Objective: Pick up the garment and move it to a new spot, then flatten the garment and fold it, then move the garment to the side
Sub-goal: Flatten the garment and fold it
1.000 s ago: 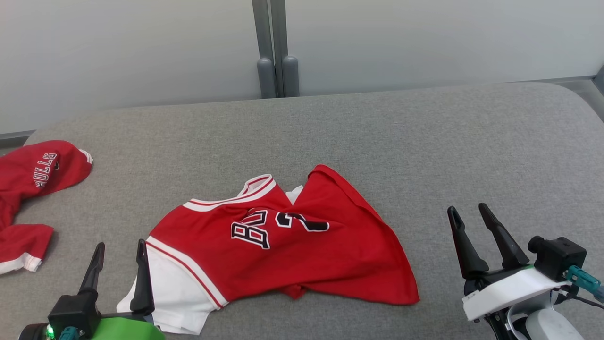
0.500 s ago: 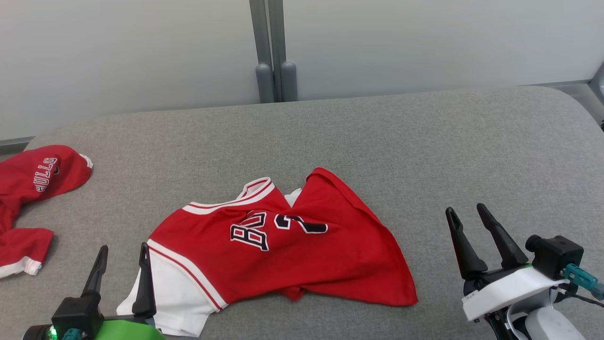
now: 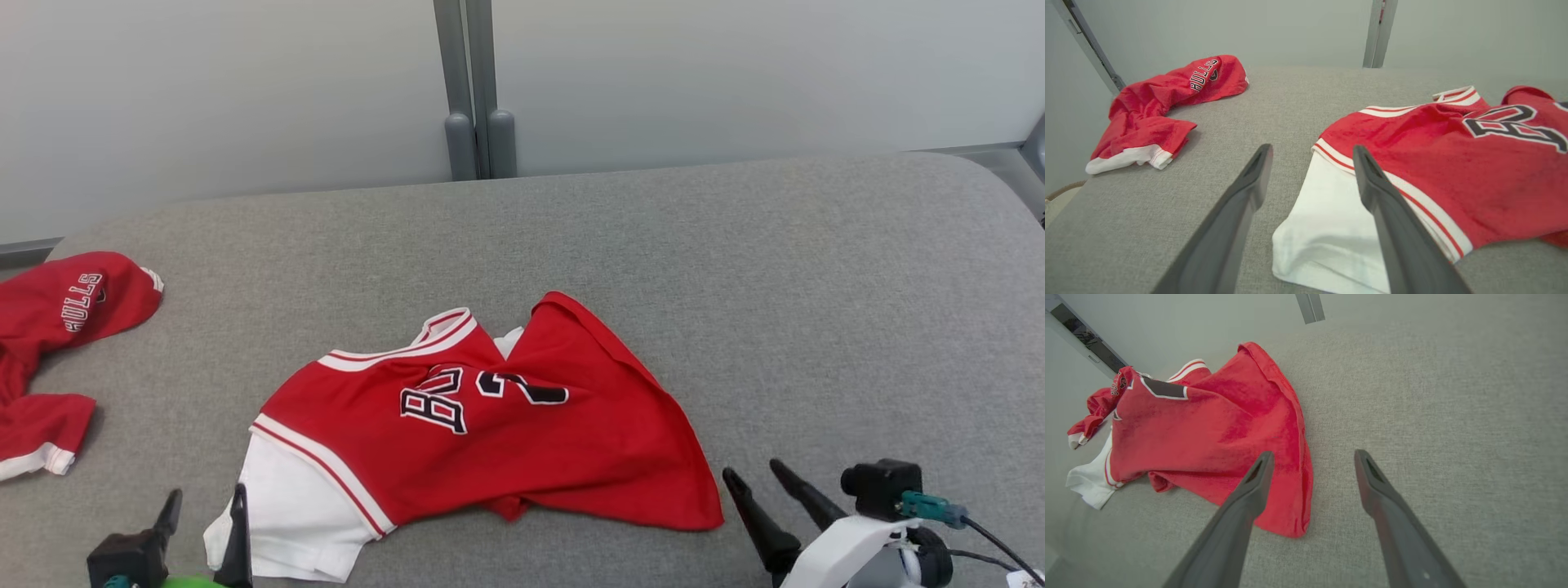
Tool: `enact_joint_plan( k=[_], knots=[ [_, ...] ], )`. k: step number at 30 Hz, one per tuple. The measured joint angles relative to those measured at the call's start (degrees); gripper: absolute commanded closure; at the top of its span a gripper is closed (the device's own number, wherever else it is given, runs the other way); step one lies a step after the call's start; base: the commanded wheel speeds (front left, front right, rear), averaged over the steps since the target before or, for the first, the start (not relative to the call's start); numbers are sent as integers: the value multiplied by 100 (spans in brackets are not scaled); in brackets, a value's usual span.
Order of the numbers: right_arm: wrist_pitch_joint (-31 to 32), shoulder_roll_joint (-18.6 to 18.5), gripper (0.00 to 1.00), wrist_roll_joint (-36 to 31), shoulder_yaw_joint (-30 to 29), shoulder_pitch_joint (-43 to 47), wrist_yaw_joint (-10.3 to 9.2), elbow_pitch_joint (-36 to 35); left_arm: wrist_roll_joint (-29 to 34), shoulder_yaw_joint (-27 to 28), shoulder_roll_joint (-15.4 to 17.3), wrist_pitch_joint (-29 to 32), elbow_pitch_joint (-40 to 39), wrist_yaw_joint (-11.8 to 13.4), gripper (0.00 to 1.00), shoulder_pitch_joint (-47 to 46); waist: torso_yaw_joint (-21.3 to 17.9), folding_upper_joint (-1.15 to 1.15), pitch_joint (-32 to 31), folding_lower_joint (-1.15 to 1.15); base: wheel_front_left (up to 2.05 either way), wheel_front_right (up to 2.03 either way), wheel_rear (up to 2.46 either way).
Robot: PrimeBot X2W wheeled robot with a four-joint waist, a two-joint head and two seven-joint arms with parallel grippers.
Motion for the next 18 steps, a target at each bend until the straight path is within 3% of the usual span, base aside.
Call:
enact_joint_plan(
  k=[9, 18],
  knots=[
    [528, -105, 0, 689, 818, -338, 0, 499, -639, -214, 614, 1939, 548, -215, 0, -25, 13, 0, 185, 0, 0, 0, 0],
    [502, -103, 0, 984, 1328, -864, 1, 773, -1127, -651, 967, 2205, 635, -240, 0, -435, 18, 0, 604, 0, 0, 0, 0]
  ],
)
